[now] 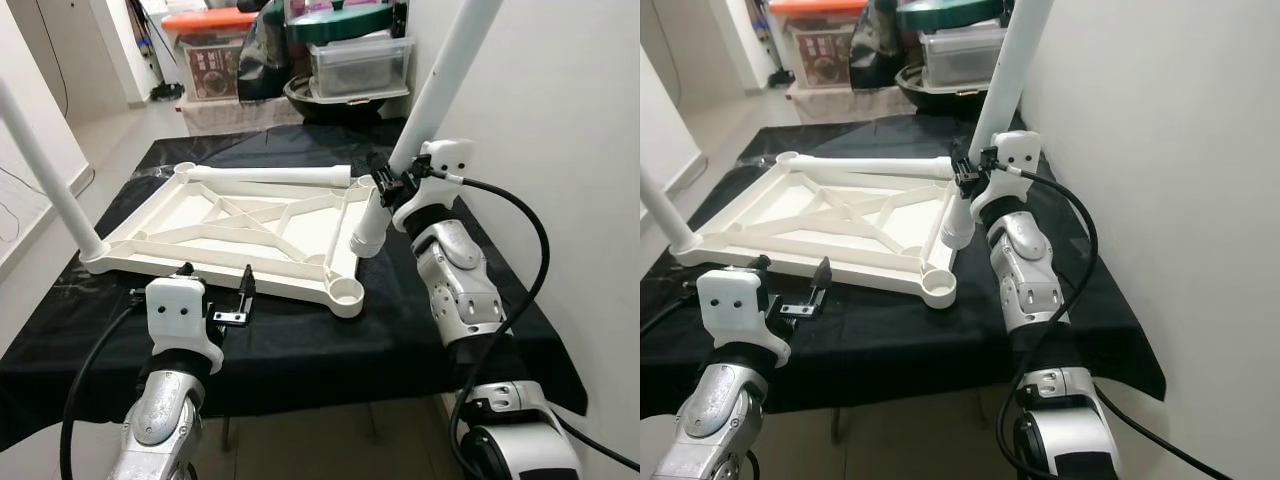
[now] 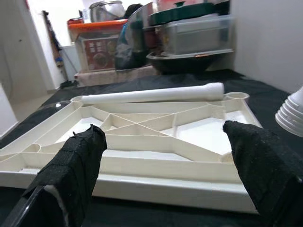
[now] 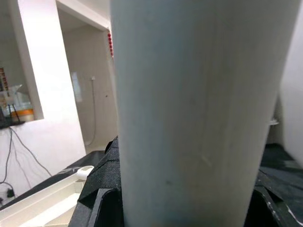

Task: Building children table

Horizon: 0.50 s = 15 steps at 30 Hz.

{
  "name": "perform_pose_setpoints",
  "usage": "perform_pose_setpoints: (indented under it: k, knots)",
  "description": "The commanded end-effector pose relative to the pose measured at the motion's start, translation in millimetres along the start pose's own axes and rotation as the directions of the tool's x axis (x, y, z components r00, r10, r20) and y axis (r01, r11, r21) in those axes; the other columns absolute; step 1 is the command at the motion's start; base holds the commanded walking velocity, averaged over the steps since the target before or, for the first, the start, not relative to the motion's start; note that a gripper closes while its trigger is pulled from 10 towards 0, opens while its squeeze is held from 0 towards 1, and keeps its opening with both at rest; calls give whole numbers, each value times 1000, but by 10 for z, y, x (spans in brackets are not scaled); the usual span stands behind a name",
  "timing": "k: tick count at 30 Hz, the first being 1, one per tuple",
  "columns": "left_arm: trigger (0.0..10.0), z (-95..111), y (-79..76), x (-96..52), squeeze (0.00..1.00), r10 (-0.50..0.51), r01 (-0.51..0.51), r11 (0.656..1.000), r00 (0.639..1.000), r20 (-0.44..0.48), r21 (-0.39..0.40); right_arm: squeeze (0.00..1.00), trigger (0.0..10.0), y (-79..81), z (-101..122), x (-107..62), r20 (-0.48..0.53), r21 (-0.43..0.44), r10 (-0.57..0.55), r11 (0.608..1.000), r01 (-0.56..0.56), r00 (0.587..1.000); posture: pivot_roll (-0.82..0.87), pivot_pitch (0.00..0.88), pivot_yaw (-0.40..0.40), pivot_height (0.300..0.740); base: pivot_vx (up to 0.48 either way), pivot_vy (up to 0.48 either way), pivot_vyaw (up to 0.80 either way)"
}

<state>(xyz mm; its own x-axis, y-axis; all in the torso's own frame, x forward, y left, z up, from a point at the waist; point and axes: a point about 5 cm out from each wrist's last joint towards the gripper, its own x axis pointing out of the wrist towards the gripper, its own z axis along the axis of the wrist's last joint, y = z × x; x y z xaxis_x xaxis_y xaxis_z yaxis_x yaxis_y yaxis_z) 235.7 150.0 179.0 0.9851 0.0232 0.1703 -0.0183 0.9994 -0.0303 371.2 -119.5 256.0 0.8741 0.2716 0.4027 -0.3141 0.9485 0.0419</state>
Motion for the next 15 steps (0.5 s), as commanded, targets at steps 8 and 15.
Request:
perform_pose_setpoints:
  k: [8,15]
  knots:
    - [10000,-33,-2,20,0,17,-17,1000,1000,-10,0,0,10000,12,49,41,22,-7,6,1000,-6,1000,-21,0,33,740,0,0,0]
    - [10000,-40,-1,22,0,22,-22,1000,1000,-14,-5,0,10000,3,57,46,23,-13,8,1000,-8,1000,-25,10,31,740,0,0,0]
